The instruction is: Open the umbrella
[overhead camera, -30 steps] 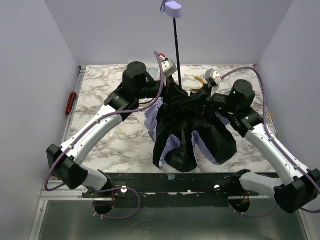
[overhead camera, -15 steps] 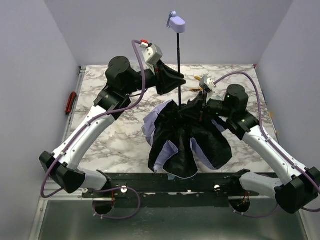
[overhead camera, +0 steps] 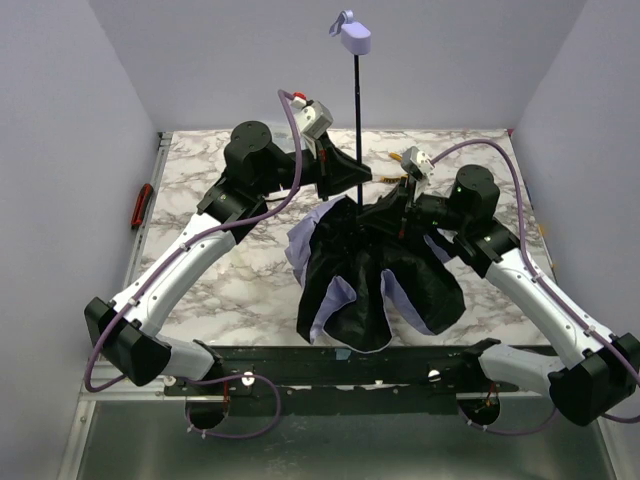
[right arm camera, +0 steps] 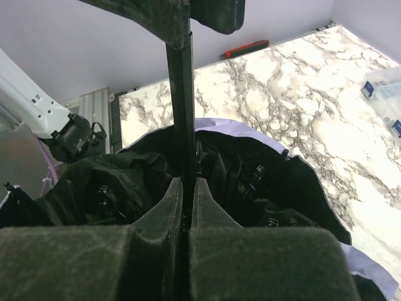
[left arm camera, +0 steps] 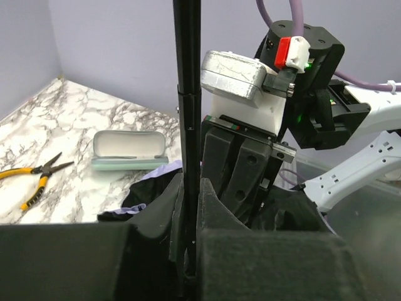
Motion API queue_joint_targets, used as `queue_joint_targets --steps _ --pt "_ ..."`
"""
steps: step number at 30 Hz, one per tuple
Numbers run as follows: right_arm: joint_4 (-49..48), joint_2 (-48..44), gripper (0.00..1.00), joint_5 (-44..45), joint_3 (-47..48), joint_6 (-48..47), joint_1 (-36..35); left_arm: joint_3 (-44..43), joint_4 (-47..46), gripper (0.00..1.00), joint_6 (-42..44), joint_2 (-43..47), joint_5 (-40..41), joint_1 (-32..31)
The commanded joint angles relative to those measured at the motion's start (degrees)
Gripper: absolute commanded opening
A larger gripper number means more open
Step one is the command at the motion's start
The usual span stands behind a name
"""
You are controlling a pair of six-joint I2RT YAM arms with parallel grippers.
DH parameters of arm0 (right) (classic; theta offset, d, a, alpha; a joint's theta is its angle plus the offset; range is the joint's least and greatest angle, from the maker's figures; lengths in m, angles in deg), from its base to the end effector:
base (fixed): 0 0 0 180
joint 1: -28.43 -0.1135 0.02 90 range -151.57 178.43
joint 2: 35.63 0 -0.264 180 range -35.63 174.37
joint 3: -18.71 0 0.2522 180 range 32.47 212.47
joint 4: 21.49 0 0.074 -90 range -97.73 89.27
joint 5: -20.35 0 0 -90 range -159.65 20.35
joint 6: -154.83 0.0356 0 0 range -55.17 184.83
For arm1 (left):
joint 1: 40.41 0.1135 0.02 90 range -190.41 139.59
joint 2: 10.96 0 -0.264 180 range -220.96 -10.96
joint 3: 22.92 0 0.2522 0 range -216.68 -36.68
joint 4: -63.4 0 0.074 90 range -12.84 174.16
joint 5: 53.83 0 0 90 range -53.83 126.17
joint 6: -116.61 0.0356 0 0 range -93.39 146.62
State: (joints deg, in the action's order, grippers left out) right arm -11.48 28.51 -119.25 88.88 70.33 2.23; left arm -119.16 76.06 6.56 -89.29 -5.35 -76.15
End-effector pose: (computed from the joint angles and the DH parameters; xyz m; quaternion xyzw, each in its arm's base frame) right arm 0.2146 0.1358 0.3708 -0.4007 0.6016 0.4642 0.5119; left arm 0.2352 -0.1984 0.4588 0.3454 0.5886 -0.5343 0.4988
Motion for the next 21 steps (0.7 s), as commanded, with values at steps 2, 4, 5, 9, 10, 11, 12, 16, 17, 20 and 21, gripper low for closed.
queue_joint_targets --steps 2,4,5,9,10,11,12,16,17,20,21 --pt "-3.54 0.41 0.09 -0.87 3.04 -0.17 -0.13 -0.02 -4.06 0.0 -3.06 1.09 -2.38 -0.38" --pt "-6.25 1.07 0.25 -0.22 3.07 2.12 -0.18 -0.64 -4.35 0.0 -3.63 0.9 -3.5 -0.39" --pt "-7.45 1.5 0.28 0.0 3.45 3.14 -0.2 -0.79 -4.2 0.0 -3.6 0.81 -3.85 -0.45" --pt "-10.76 4.42 0.3 0.43 5.91 5.02 -0.23 -0.4 -4.44 0.0 -3.22 1.15 -4.3 -0.67" --pt "-11.01 5.0 0.28 0.11 6.49 5.0 -0.26 -0.34 -4.43 0.0 -3.1 1.24 -4.04 -0.65" --pt "-10.36 5.56 0.26 -0.31 6.88 4.57 -0.25 -0.4 -4.59 0.0 -3.06 1.31 -3.76 -0.71" --pt "-9.08 6.0 0.25 -0.8 7.3 3.68 -0.26 -0.63 -4.67 0.0 -2.9 1.39 -3.43 -0.66" --pt "-2.96 5.22 0.24 -2.66 4.68 -2.9 -0.35 -4.08 -3.61 0.0 -0.64 0.84 -2.01 -0.43" --pt "-1.62 4.63 0.24 -2.84 3.05 -4.39 -0.33 -5.33 -3.56 0.0 -0.52 0.58 -1.91 0.01" --pt "2.51 3.37 0.24 -3.35 0.01 -9.82 -0.35 -8.56 -3.39 0.0 -0.53 -0.42 -2.4 1.48" --pt "3.45 3.15 0.24 -3.62 -0.67 -11.13 -0.35 -9.5 -3.33 0.0 -0.32 -0.71 -2.73 1.69"
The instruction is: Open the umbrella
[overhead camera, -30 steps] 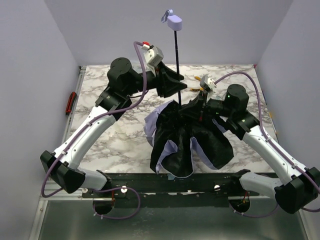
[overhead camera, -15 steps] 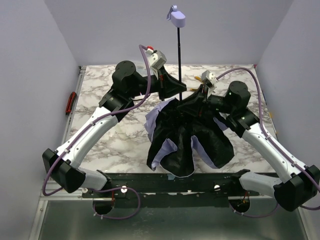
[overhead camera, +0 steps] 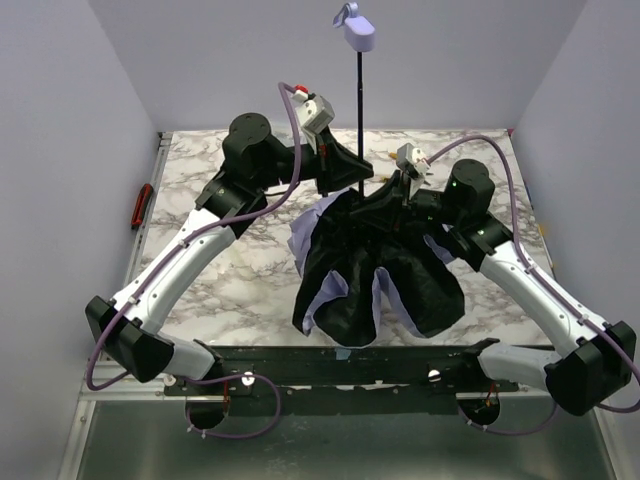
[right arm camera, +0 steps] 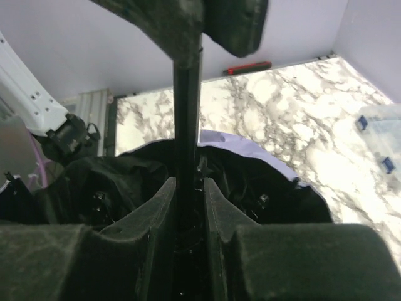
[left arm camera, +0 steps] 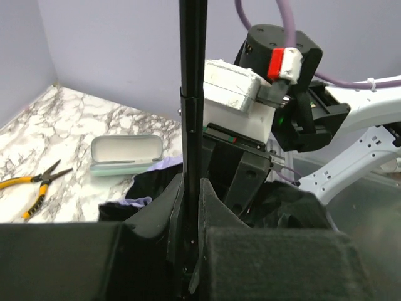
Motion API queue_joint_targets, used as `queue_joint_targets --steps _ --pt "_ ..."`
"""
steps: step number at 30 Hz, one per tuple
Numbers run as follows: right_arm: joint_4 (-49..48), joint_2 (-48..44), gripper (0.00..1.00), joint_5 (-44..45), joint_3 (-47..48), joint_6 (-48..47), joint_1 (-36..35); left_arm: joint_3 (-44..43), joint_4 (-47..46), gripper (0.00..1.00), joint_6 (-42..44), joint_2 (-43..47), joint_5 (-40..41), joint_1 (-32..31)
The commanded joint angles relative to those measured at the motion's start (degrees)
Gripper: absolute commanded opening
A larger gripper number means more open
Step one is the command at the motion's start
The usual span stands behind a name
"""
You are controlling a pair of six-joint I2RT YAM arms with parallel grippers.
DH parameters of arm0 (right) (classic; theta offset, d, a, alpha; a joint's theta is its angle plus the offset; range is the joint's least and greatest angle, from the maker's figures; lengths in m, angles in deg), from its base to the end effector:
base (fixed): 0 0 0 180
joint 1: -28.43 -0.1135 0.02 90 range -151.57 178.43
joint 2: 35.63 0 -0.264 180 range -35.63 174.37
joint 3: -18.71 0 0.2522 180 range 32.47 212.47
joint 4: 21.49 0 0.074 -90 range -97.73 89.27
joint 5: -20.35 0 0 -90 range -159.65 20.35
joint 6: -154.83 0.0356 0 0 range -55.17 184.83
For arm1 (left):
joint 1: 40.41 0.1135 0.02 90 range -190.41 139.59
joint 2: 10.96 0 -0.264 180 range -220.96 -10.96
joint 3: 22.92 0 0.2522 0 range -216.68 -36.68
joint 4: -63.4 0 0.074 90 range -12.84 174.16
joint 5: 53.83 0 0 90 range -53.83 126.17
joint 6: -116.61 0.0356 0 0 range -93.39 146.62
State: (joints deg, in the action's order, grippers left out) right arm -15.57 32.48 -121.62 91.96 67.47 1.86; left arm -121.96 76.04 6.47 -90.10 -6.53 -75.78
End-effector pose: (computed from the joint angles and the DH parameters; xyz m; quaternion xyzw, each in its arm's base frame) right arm 0.2278 0.1453 0.3798 -0.4337 0.5622 0.4610 0.5322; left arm 0.2362 -0.1973 0.4713 0.3524 0.5739 -0.5384 0.5065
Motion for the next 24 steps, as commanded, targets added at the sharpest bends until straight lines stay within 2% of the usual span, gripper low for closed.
queue_joint_targets --steps 1,13,20,24 --pt "9.85 -0.74 0.24 -1.54 -4.16 -9.65 0.03 -7.52 -3.07 0.0 0.27 -0.07 -1.83 1.51" --pt "17.42 0.34 0.24 -1.79 -8.9 -17.3 0.08 -14.34 -4.73 0.0 0.83 -0.67 -6.87 1.54" --pt "17.32 2.48 0.29 -1.64 -8.75 -17.11 -0.01 -13.06 -7.0 0.0 1.25 0.9 -10.92 0.56" --pt "10.26 2.86 0.29 -2.05 -6.68 -9.8 0.04 -10.38 -4.75 0.0 4.07 1.67 -11.86 -0.36"
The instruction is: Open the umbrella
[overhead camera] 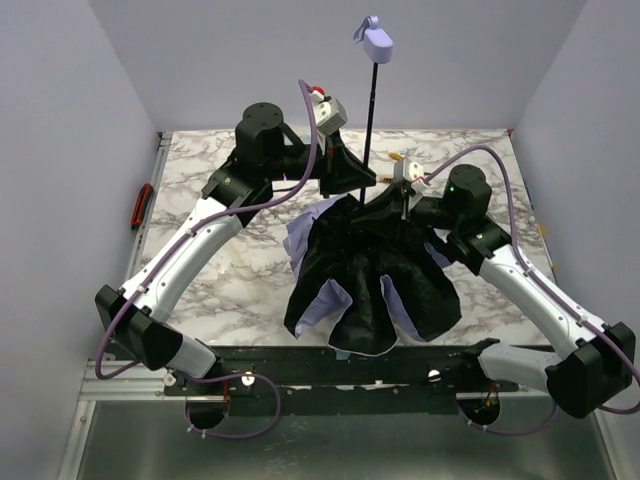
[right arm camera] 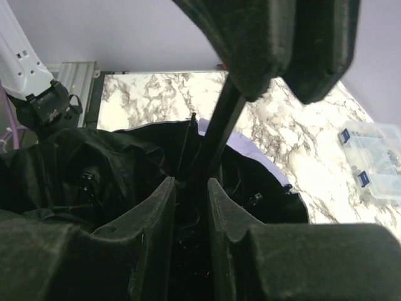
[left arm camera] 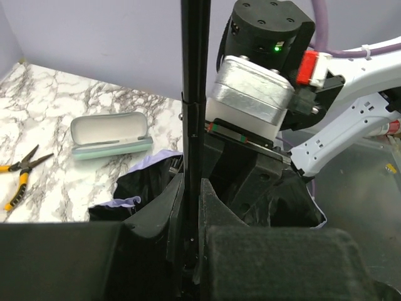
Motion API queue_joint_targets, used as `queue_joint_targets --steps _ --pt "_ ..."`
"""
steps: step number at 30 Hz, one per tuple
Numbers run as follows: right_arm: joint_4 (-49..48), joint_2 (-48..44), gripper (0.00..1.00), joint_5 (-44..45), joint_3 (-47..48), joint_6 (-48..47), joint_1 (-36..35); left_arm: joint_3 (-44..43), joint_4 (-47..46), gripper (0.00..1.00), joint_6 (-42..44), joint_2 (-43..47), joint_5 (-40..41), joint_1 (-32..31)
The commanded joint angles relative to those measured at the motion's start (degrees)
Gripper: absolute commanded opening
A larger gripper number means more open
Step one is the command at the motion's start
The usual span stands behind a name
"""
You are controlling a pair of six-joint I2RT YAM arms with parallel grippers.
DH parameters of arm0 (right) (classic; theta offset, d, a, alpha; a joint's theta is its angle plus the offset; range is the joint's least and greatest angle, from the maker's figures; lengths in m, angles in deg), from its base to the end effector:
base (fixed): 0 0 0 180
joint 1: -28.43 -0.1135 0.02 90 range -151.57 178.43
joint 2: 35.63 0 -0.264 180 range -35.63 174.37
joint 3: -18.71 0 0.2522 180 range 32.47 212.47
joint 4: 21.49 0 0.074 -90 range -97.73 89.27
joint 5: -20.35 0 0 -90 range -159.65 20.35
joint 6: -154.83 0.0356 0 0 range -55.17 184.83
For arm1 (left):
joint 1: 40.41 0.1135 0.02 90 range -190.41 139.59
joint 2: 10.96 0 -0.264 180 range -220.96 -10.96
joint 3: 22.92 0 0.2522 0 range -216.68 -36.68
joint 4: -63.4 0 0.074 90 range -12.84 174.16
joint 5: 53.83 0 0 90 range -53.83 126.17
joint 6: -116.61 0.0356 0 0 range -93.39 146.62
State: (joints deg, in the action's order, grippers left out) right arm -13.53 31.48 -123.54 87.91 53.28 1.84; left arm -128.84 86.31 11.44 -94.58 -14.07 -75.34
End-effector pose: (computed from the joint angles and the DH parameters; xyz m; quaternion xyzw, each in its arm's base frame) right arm 0.2231 0.1438 0.3562 -0.5032 0.5263 0.4117 0.5481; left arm 0.2473 -0.2061 0.4705 0.4046 0.5829 -0.5430 0.4491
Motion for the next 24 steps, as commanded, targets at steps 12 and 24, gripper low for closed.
queue_joint_targets --steps 12,24 --pt "-10.13 3.67 0.24 1.05 3.64 24.21 -0.39 3.26 -14.18 0.0 2.48 7.59 -2.37 -0.89" --pt "-11.75 3.64 0.35 3.06 6.76 24.55 -1.27 4.39 -10.42 0.0 3.68 7.2 -0.38 -0.81"
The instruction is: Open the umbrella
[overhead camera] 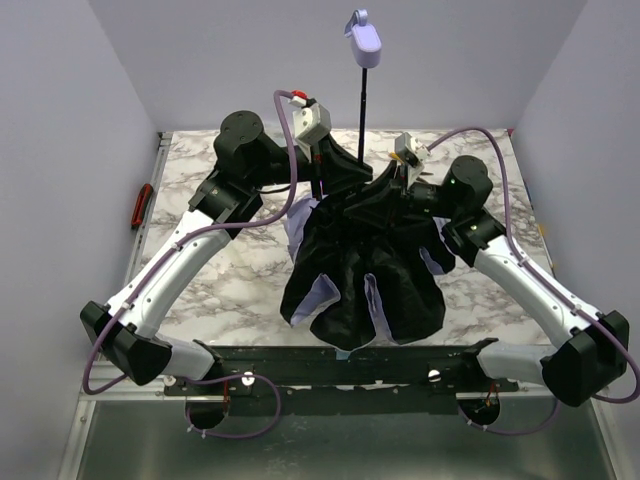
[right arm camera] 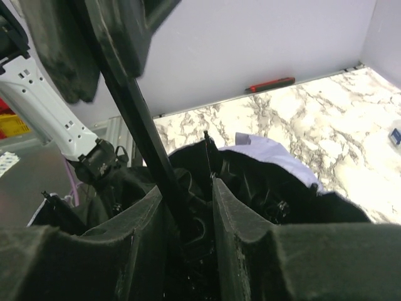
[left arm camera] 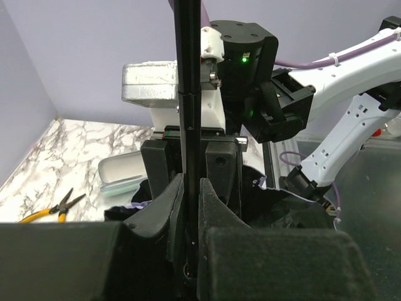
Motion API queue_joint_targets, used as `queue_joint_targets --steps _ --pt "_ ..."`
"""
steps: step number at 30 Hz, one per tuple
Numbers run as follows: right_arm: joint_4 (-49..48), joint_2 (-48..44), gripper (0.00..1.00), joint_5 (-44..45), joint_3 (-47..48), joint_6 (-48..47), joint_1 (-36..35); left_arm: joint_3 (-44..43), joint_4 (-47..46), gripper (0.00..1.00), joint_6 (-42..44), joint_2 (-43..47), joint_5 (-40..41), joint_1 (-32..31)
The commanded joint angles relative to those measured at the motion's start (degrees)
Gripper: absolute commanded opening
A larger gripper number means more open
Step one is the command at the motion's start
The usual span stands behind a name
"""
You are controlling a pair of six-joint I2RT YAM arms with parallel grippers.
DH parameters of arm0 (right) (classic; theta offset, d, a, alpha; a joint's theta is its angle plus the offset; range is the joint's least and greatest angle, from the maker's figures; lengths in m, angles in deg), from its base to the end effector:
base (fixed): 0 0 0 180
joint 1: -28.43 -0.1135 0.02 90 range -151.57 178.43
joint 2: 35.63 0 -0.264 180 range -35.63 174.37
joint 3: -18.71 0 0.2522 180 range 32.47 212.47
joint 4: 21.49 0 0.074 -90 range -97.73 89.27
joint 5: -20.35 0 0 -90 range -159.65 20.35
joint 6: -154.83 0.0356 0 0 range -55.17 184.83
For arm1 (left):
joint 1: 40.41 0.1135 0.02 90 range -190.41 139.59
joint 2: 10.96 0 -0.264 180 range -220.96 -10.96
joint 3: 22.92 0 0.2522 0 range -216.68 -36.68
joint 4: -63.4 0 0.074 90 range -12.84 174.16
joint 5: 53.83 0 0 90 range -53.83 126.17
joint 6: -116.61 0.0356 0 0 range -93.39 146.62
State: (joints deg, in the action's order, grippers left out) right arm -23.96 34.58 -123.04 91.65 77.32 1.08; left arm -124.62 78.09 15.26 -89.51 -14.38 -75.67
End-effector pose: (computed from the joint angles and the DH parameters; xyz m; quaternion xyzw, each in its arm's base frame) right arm 0.2332 0.1528 0.3826 -0.4069 0.5545 0.5096 0.5171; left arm 0.2251 -0.1928 0.4856 0.4387 0.5107 -0.5270 0.5187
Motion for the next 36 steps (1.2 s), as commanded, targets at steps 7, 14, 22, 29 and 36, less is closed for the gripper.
queue_joint_targets --steps 7,14,22,29,36 --pt "1.72 -0.1 0.3 2.89 4.61 -3.46 -0.68 1.02 -1.37 0.0 0.42 2.0 0.22 -0.48" --pt "7.02 0.13 0.01 2.28 6.51 -7.41 -0.81 -1.77 5.69 0.35 2.56 1.63 3.64 0.7" --pt "6.3 -0.61 0.01 3.82 7.3 -7.69 -0.86 12.45 13.99 0.85 22.94 9.42 -1.28 14.14" --pt "5.24 0.06 0.01 2.58 7.48 -7.04 -0.86 19.0 14.18 0.55 41.79 13.07 5.22 6.46" --pt "4.49 -0.1 0.01 -0.57 8.62 -5.64 -0.86 20.88 13.56 0.39 53.1 10.82 9.21 1.58"
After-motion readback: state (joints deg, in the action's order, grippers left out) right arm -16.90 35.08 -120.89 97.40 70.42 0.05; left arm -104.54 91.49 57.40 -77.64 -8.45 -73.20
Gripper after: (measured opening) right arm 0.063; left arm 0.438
